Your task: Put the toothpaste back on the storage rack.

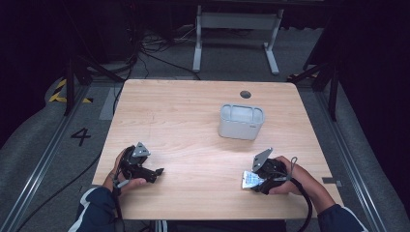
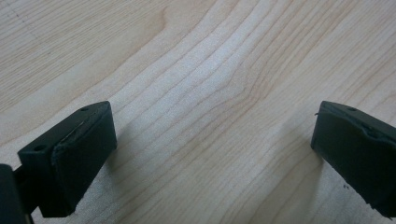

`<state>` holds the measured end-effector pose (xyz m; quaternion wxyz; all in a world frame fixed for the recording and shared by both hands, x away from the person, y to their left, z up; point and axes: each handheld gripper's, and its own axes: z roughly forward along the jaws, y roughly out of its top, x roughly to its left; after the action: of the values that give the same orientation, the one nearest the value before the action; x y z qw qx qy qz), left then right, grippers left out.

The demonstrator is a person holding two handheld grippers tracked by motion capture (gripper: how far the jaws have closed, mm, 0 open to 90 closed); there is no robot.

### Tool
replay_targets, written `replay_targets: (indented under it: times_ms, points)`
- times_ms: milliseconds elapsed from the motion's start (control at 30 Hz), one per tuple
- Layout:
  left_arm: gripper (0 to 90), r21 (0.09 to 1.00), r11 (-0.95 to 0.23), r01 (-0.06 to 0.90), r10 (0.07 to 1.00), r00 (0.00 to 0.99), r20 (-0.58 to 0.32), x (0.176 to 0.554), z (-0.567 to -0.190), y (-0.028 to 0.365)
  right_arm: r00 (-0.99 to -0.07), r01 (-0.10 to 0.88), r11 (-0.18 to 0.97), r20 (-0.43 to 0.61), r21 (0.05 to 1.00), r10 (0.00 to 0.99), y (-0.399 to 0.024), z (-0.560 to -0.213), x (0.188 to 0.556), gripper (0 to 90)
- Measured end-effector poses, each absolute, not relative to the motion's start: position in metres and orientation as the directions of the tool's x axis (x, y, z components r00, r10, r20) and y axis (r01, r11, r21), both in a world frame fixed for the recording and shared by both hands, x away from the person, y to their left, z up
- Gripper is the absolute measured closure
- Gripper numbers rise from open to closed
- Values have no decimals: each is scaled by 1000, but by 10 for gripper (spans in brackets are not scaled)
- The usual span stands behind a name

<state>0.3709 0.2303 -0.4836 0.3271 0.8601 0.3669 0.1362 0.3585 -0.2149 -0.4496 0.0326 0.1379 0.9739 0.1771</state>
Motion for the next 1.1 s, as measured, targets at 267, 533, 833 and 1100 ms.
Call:
replay_targets:
  times_ms: [267,533,833,1100]
  points:
    - [5,663,-516,542,720,694,-6,371,-484,230,-964,224,913,-59,341,258,-214,-446,351,517]
    - [5,663,-517,542,720,694,-6,371,-484,230,-953,246,895,-74,371,293,-221,-441,352,574]
    - [5,664,-513,544,722,692,-9,371,-484,230,-933,291,848,-62,442,353,-238,-431,354,610]
    - [5,663,-516,542,721,693,-6,371,-484,230,-912,320,793,-58,519,406,-249,-424,355,631]
